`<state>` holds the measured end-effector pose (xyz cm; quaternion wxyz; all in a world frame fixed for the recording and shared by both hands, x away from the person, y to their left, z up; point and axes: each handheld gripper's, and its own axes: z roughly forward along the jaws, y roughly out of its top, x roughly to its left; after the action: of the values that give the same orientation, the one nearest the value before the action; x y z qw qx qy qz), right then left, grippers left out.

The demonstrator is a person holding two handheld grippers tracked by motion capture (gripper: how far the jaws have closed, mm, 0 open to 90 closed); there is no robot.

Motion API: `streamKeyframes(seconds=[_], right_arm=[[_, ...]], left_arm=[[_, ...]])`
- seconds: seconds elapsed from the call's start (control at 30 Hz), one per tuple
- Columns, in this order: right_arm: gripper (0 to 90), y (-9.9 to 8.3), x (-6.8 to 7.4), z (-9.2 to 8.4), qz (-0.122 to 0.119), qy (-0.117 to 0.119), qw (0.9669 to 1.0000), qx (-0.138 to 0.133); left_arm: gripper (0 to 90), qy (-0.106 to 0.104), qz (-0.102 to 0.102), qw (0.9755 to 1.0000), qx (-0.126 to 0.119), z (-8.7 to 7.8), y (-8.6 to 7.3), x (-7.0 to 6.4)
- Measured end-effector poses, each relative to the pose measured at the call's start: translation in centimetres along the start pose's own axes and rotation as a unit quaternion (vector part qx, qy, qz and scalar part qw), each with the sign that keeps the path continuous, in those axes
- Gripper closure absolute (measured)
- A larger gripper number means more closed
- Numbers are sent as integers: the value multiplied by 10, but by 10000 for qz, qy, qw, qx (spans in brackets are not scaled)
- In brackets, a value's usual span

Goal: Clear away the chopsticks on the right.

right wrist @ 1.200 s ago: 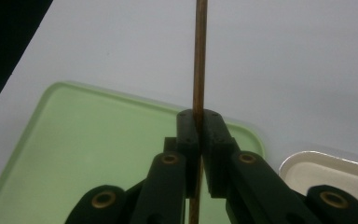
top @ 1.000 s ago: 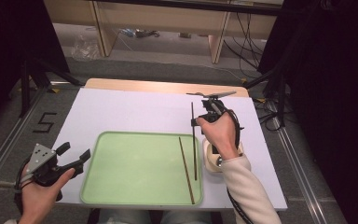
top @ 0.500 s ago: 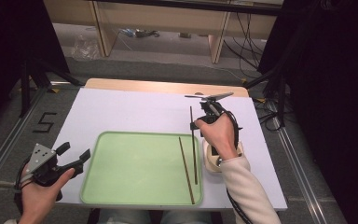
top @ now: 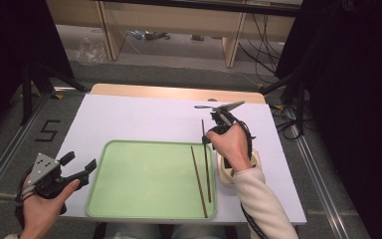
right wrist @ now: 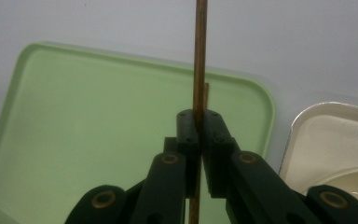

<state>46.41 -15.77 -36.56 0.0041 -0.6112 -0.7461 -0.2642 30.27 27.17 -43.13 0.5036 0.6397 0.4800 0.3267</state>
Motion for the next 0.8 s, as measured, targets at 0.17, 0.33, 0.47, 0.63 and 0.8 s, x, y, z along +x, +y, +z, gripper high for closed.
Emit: streamKeyframes(seconds=[0.17, 0.33, 0.47, 0.63, 0.8], right_arm=[[873, -2, 2, 12, 100, -80, 9996, 249], [873, -4, 4, 22, 132, -196, 9987, 458], [873, -6, 4, 30, 101, -287, 9976, 623], [873, -9, -2, 41, -126, -327, 9965, 761], [873, -10, -6, 49, -119, -341, 9954, 882]], left_arm=[[213, -7, -11, 10000, 3, 0, 0, 0], [213, -4, -19, 10000, -1, 0, 0, 0], [213, -6, -4, 10000, 5, 0, 0, 0], [213, -8, -28, 10000, -1, 0, 0, 0], [213, -1, -20, 10000, -4, 0, 0, 0]])
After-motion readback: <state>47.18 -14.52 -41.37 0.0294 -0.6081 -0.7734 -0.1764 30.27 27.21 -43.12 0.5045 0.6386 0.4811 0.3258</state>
